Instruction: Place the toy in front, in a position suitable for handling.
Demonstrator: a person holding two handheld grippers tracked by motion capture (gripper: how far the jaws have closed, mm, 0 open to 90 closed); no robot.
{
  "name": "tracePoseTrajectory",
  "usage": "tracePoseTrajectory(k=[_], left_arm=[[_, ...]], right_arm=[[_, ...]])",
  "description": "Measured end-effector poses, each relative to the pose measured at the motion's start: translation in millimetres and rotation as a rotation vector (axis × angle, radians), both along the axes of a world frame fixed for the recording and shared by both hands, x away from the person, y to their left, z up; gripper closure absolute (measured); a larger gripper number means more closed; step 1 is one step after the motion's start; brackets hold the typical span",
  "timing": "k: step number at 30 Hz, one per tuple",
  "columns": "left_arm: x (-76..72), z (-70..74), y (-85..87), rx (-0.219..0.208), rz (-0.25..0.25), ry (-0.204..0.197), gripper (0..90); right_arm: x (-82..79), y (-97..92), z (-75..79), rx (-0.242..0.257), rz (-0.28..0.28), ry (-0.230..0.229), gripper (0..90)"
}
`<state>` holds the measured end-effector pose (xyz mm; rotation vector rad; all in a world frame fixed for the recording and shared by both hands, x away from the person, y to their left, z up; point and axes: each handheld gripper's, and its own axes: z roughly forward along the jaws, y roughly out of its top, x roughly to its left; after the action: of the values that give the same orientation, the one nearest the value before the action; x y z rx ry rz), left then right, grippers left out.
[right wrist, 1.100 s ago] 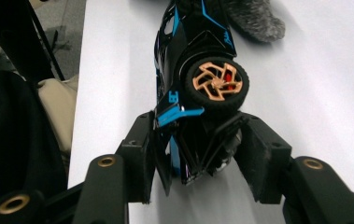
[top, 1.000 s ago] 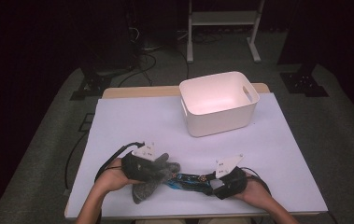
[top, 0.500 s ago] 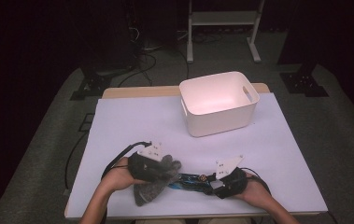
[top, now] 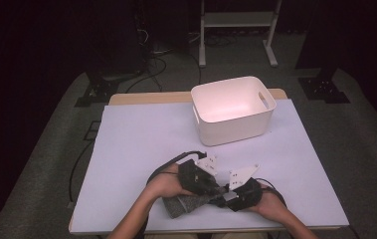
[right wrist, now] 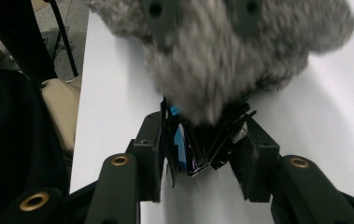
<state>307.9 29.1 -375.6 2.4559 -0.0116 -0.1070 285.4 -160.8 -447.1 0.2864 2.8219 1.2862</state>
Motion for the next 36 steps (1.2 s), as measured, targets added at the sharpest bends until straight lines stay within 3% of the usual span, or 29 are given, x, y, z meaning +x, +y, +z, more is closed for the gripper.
tracePoseTrajectory(k=[7,14,17,19,24,28,36], left_arm=[[1.5,1.8,17.4,0.007,0.039,-0.004,78.2],[7.8,3.5,72.0,-0.005,0.156,0.012,77.8],[7.5,5.0,87.9,0.005,0.186,0.010,77.8],[7.9,4.4,94.2,0.007,0.194,0.012,77.8],[8.8,0.4,94.5,-0.013,0.199,0.030,77.8],[12.2,1.6,90.0,-0.004,0.194,0.022,77.8],[24.4,12.0,79.8,0.009,0.200,0.007,77.8]], right_arm=[[-0.1,-0.2,-0.5,0.005,-0.001,0.004,56.9],[1.8,-0.4,-0.7,0.008,0.004,0.012,56.2],[5.2,2.8,-2.4,-0.006,-0.019,0.039,40.6],[7.7,5.8,-3.9,0.007,-0.017,0.069,41.1],[10.6,17.5,-1.8,0.026,-0.005,0.067,39.6],[13.3,25.2,-1.0,0.019,0.042,0.072,54.2],[31.6,21.0,5.9,-0.031,0.093,0.019,56.2]])
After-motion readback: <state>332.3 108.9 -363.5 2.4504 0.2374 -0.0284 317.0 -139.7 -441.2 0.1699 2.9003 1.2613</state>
